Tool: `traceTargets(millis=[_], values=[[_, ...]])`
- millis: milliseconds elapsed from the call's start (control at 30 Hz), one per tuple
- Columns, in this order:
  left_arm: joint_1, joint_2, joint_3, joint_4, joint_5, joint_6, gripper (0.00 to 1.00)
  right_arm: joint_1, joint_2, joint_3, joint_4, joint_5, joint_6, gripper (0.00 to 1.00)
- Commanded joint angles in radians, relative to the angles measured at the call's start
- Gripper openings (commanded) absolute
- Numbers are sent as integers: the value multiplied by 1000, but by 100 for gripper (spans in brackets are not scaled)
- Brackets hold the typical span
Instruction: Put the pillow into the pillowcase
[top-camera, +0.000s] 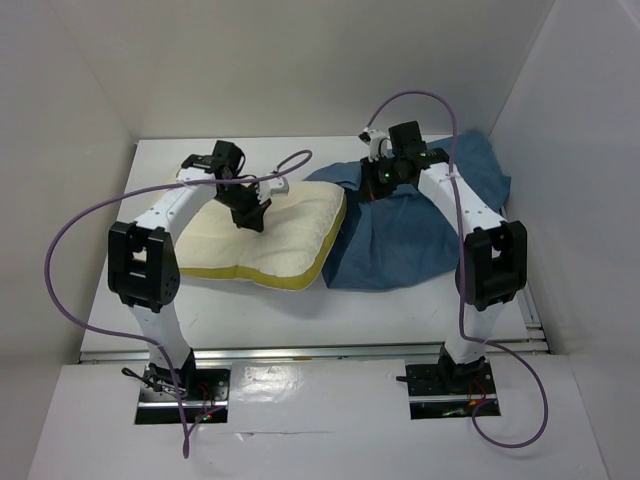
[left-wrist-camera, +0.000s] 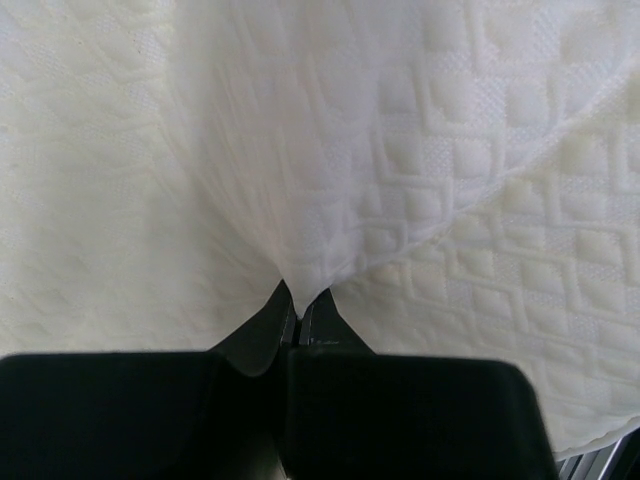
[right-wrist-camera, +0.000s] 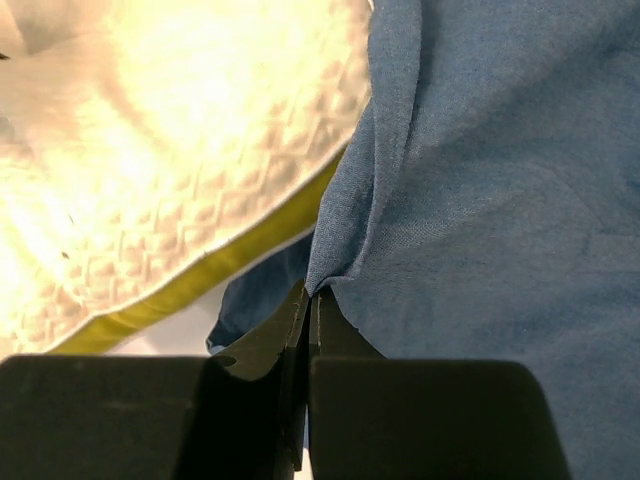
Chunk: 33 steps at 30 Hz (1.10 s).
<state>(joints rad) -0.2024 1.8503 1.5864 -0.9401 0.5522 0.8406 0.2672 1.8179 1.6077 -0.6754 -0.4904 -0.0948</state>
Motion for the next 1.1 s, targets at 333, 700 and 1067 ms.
traceTargets(millis=[333,700,1067], values=[[-65,26,57,21,106,-63,0,24,-58,38,-15,-56,0,0],[-65,44,87,21,106,-74,0,33,-127,1,-4,-45,9,0],[-65,55,147,57,115,-156,0,46,-158,-41,-33,-86,0,0]])
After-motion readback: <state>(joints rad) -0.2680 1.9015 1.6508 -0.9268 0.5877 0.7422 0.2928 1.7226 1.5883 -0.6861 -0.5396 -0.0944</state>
